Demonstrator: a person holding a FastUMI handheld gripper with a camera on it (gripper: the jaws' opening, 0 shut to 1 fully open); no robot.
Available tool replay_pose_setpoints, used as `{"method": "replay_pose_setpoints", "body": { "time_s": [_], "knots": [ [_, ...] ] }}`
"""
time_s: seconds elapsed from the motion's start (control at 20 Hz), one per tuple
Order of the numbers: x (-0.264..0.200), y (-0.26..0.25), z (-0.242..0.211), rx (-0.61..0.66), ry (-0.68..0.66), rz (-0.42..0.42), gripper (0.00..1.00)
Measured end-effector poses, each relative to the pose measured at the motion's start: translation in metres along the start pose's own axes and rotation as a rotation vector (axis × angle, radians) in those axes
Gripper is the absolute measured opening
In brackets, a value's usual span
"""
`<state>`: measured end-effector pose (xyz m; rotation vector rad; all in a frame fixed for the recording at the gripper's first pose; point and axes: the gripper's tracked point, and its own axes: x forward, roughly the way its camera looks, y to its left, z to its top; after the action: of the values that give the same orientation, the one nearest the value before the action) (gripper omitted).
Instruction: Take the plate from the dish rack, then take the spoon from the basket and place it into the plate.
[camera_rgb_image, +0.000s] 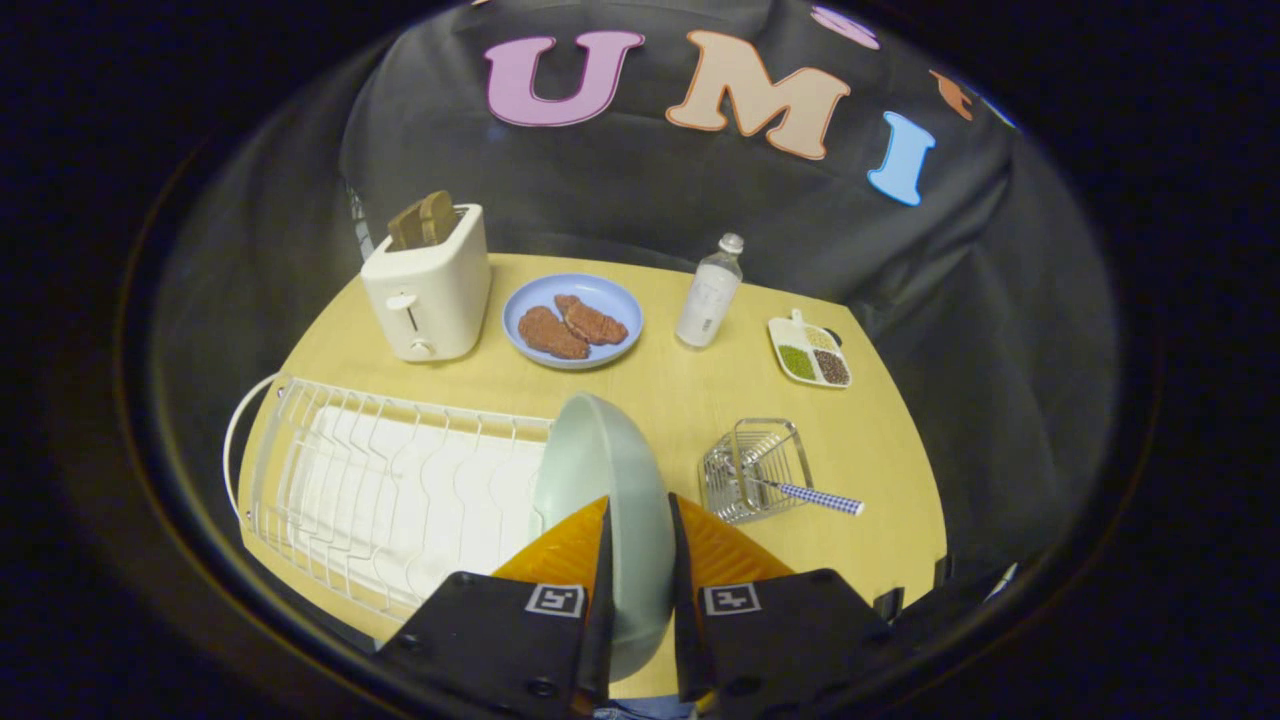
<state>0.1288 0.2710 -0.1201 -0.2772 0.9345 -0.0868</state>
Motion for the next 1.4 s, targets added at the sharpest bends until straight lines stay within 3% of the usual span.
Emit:
{"method": "replay_pose_setpoints", "body": {
  "time_s": [0.2,0.35,0.55,0.7,0.9,1.05,1.4],
  "knots": [
    [-0.003,0.008,0.005,0.019,-0.001,0.048,0.29],
    [-0.005,0.005,0.005,0.020,0.011,0.034,0.29],
    [-0.015,-0.010,0.025,0.007,-0.013,-0.063,0.29],
    [-0.037,-0.014,0.046,-0.048,-0.073,-0.083,0.24],
    [-0.054,-0.011,0.043,-0.019,-0.076,0.020,0.24],
    [-0.071,-0.015,0.046,0.054,-0.113,0.167,0.24],
    [-0.095,-0.104,0.003,0.318,-0.121,0.336,0.24]
  ]
}}
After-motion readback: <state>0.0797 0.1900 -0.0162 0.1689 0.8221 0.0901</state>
